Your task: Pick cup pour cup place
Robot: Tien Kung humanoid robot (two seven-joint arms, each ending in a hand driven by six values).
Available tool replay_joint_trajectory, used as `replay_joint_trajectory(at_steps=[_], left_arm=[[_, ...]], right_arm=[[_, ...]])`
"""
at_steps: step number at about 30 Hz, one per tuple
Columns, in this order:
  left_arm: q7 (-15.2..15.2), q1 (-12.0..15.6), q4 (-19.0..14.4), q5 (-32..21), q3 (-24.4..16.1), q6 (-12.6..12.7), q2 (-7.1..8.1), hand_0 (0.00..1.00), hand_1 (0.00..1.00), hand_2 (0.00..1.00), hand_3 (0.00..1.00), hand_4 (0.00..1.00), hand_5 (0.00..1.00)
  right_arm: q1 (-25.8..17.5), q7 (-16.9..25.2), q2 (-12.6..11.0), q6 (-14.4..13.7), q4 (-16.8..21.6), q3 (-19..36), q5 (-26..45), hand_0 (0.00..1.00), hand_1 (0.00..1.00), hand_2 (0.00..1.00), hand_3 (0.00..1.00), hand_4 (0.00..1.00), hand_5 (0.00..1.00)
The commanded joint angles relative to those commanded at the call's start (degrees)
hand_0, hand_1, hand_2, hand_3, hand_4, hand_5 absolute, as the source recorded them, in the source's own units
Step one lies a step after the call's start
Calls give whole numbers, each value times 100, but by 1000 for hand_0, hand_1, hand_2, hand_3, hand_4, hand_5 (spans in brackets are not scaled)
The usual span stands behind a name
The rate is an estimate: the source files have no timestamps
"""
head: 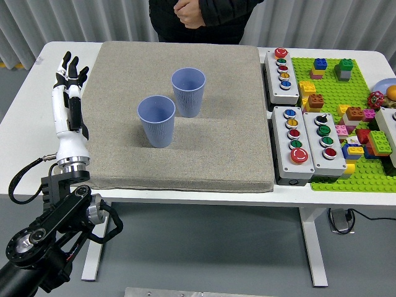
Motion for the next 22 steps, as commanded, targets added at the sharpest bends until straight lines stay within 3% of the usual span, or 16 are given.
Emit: replay_joint_trajectory(at_steps=[22], left_arm=[[-22,30,-67,-16,-23,51,0,859,845,940,949,712,998]], right_arm=[[-2,9,2,-47,5,-9,26,677,621,576,566,2,175]])
